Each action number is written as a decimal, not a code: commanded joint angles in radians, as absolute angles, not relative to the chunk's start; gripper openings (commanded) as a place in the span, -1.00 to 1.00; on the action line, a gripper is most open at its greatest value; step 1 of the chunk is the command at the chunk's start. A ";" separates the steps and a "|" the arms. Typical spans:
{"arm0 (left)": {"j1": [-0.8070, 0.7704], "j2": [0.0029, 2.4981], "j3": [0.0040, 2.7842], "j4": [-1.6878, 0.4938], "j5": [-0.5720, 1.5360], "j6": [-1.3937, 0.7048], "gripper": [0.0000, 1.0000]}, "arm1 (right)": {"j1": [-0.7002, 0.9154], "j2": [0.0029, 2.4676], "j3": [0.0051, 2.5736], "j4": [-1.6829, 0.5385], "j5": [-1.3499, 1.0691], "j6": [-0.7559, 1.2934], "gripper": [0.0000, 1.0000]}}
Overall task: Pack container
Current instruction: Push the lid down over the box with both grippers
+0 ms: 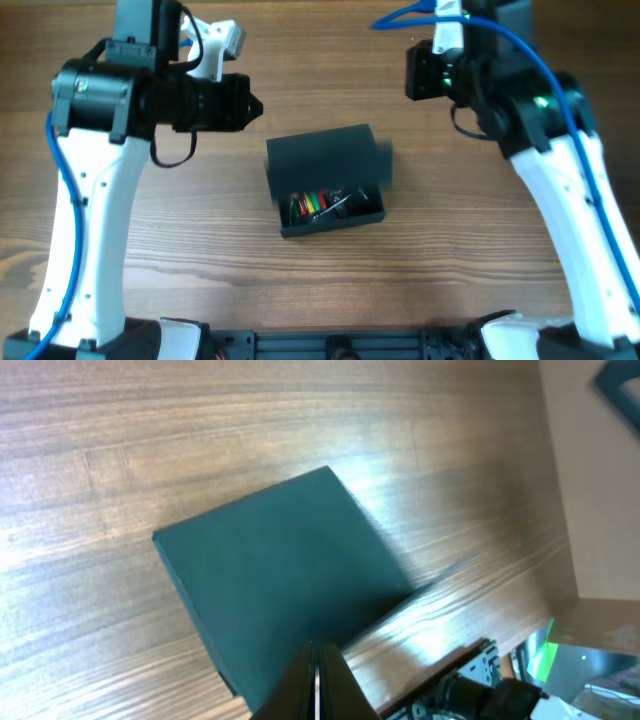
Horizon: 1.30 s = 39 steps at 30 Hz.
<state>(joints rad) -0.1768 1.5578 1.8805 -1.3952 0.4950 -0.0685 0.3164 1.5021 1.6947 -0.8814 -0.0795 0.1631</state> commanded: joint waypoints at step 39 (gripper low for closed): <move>-0.345 1.603 1.106 -0.872 0.134 -0.226 -0.92 | 0.341 1.810 1.552 -1.312 -0.341 0.004 -0.91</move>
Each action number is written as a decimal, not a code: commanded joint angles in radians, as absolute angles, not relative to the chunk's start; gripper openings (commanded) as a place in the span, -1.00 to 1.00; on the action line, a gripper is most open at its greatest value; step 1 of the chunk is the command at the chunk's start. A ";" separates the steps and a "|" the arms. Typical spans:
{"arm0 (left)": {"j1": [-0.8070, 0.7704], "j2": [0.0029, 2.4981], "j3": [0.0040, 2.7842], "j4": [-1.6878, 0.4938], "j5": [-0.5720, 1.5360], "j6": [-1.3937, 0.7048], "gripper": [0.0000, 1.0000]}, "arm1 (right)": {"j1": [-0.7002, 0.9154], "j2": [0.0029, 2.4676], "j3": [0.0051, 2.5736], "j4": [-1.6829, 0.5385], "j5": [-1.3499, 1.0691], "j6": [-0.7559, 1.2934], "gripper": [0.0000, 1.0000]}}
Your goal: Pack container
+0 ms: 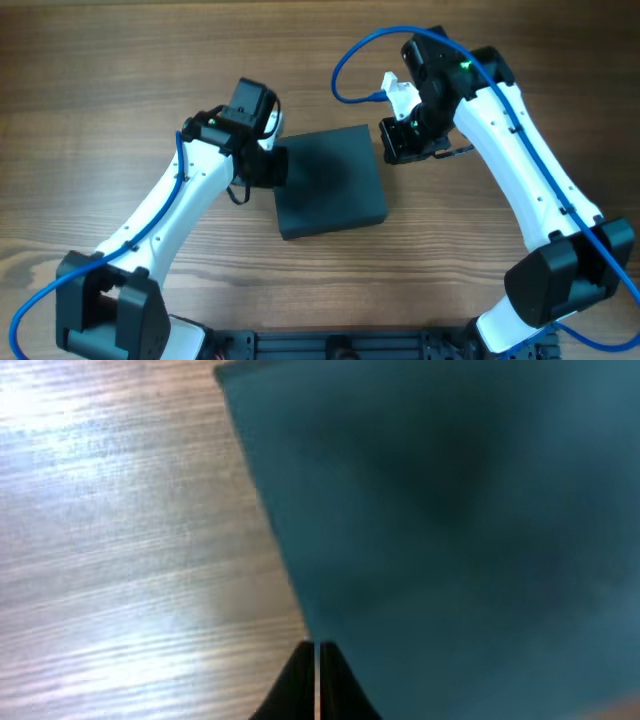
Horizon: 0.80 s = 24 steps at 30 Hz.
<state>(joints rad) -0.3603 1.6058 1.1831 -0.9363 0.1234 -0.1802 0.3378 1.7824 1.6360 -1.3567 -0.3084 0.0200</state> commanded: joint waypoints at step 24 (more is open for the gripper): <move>-0.202 1.604 1.064 -0.748 0.159 -0.269 -0.88 | 0.341 1.767 1.293 -1.041 -0.467 0.001 -0.91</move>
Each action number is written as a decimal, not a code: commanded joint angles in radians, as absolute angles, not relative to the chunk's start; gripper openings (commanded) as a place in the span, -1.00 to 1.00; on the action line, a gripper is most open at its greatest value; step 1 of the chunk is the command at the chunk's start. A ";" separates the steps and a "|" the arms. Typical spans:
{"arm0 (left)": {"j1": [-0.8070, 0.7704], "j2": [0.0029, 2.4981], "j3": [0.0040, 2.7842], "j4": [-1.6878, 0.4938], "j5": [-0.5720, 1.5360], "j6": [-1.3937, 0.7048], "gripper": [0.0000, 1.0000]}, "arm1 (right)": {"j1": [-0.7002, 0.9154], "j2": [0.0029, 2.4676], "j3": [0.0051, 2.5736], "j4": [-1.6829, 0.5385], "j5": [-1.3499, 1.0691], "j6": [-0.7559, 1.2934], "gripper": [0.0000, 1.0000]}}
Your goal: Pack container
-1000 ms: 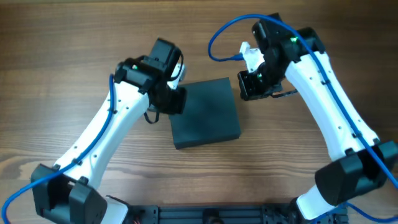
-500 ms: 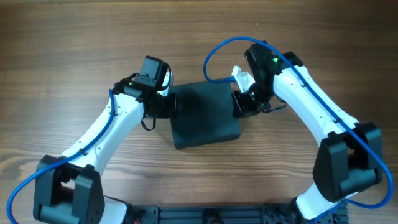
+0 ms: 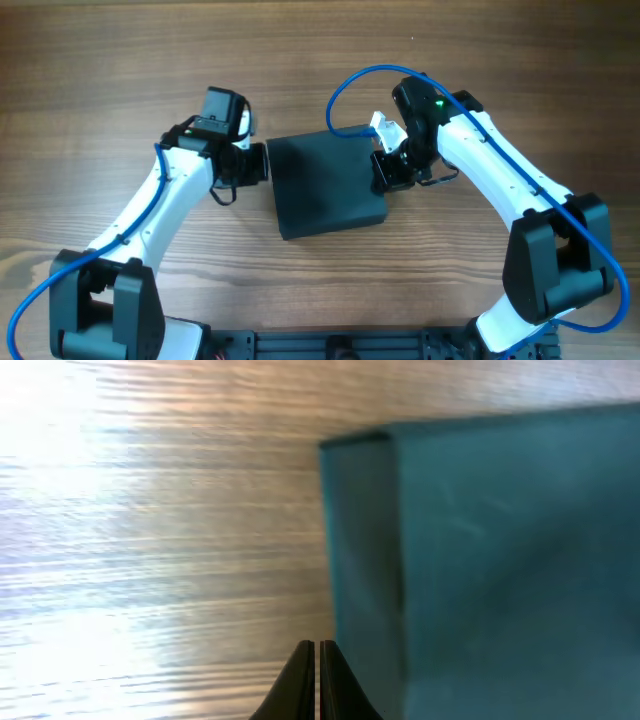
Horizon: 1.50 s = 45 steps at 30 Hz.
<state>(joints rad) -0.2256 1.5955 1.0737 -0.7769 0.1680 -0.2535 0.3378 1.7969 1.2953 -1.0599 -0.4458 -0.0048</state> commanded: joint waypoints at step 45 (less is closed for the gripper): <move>0.116 0.873 1.225 -0.869 0.051 -0.056 0.26 | 0.274 1.013 1.779 -0.932 0.109 -0.029 -0.91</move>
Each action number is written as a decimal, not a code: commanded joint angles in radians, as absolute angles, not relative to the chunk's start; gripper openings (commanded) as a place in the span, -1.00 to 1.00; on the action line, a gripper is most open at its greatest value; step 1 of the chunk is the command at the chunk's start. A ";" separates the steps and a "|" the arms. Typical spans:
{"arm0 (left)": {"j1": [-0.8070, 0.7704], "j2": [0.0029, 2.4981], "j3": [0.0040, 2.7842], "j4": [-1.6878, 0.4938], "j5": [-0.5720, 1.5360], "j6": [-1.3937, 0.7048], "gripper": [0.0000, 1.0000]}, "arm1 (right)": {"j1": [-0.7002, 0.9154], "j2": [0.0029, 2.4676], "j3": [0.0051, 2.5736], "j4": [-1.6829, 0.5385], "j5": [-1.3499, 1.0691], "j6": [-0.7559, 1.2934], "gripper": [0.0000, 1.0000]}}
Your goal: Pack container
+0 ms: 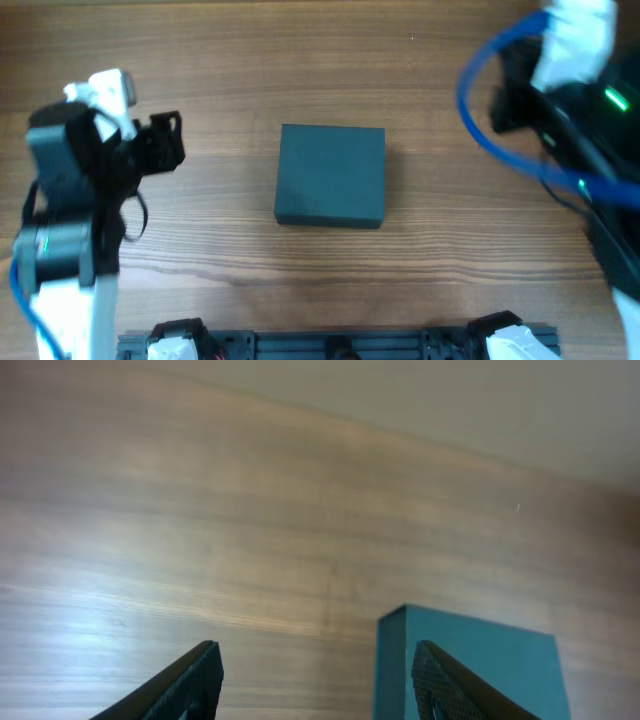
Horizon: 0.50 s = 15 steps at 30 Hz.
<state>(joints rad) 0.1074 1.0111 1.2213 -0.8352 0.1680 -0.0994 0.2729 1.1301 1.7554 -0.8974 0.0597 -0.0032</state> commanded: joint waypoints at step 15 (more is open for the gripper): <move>0.115 0.526 1.055 -1.047 -0.084 0.000 0.99 | 0.274 0.578 1.716 -1.497 0.297 0.080 -0.91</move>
